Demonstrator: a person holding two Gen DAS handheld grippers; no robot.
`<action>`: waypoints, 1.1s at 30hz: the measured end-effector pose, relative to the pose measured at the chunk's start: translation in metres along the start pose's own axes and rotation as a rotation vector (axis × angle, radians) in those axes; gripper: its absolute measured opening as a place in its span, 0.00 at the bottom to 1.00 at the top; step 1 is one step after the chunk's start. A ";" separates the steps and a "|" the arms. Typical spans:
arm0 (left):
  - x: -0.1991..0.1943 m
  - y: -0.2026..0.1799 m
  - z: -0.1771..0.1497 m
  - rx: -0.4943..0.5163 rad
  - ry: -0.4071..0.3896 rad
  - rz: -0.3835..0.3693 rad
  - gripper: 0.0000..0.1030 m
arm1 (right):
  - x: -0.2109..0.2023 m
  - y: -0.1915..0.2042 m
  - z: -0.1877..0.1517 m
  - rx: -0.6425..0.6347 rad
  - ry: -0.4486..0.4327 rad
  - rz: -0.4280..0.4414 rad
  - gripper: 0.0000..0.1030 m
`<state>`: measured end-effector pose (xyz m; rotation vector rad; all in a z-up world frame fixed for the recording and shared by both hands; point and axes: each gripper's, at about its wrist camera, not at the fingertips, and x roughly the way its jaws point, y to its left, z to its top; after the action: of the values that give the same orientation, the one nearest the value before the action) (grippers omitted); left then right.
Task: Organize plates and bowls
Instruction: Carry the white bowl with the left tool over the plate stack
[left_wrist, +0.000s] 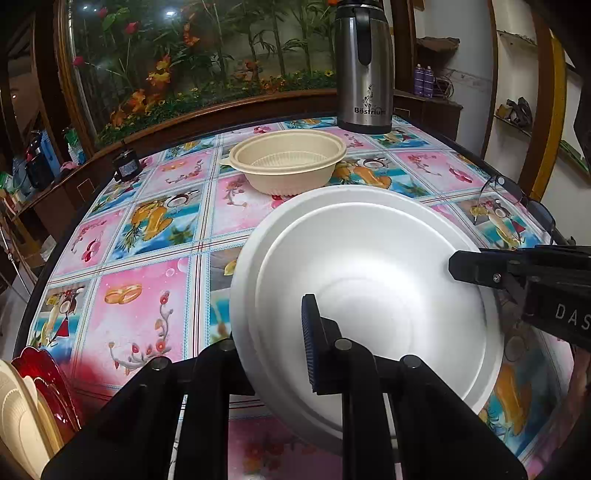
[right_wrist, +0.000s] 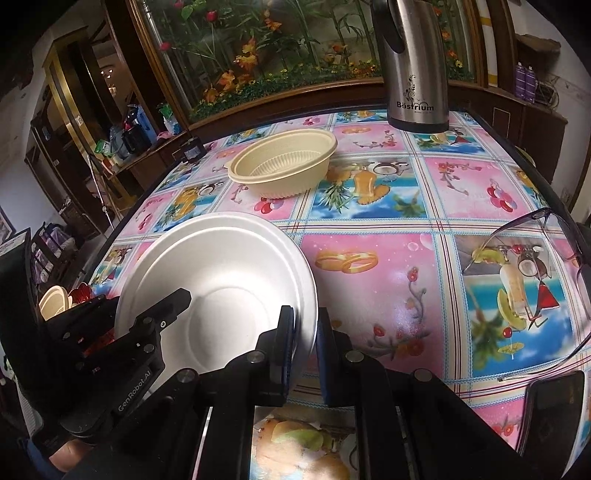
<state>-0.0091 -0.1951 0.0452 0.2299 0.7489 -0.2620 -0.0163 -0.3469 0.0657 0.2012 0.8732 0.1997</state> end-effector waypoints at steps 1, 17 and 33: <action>-0.001 0.001 0.000 -0.004 -0.003 0.000 0.15 | 0.000 0.000 0.000 0.000 -0.003 0.002 0.11; -0.004 0.007 0.004 -0.037 -0.025 0.009 0.15 | -0.004 0.003 0.001 -0.010 -0.039 0.030 0.11; -0.009 0.011 0.003 -0.060 -0.024 0.028 0.15 | -0.008 0.010 -0.004 0.004 -0.065 0.019 0.11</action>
<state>-0.0103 -0.1845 0.0549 0.1794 0.7279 -0.2155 -0.0258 -0.3389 0.0719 0.2188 0.8074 0.2081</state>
